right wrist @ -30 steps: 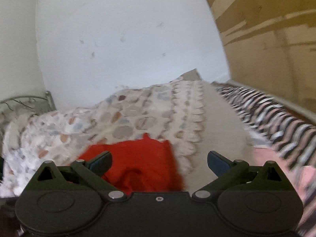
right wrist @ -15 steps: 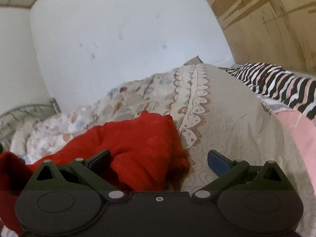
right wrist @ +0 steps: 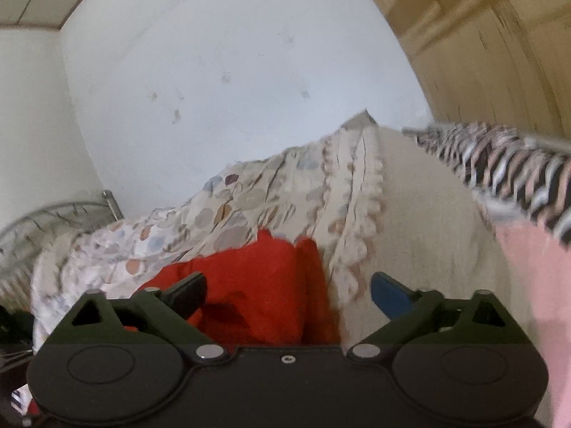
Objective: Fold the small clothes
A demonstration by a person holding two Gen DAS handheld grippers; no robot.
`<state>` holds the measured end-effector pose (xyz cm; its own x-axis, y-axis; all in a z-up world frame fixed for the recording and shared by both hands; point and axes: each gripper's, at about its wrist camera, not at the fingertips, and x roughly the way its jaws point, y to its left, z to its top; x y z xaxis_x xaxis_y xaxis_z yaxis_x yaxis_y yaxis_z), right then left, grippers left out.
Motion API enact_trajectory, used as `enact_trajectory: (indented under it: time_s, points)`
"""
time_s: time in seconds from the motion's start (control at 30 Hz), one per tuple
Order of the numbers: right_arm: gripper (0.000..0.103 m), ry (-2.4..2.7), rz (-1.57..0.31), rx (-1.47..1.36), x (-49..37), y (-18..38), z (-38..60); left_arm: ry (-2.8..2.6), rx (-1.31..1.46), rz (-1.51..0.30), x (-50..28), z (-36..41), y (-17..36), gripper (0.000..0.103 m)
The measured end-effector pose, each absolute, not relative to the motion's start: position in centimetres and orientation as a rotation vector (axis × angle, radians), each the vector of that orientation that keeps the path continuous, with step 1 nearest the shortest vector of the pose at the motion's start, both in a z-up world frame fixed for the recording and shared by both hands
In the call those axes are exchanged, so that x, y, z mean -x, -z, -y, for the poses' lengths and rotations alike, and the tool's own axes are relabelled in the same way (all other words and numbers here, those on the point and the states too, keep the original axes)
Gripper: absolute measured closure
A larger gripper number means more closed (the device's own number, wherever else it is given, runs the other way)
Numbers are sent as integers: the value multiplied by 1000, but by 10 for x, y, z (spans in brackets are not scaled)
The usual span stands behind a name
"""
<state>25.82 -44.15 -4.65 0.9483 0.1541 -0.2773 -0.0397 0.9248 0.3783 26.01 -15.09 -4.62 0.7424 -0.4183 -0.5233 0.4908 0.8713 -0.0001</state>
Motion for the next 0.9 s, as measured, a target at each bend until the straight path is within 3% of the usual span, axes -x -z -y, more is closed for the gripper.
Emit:
enact_trajectory:
  time_s: [0.03, 0.1, 0.17, 0.9]
  points:
    - [11, -114, -322, -375, -265, 45, 441, 499, -131, -547, -262, 150, 46, 0]
    - [24, -132, -368, -371, -279, 48, 439, 497, -121, -552, -263, 149, 47, 0]
    - [28, -138, -437, -368, -294, 61, 439, 492, -127, -546, -263, 148, 48, 0]
    - [25, -178, -437, -460, -297, 80, 451, 494, -111, -535, -260, 148, 47, 0]
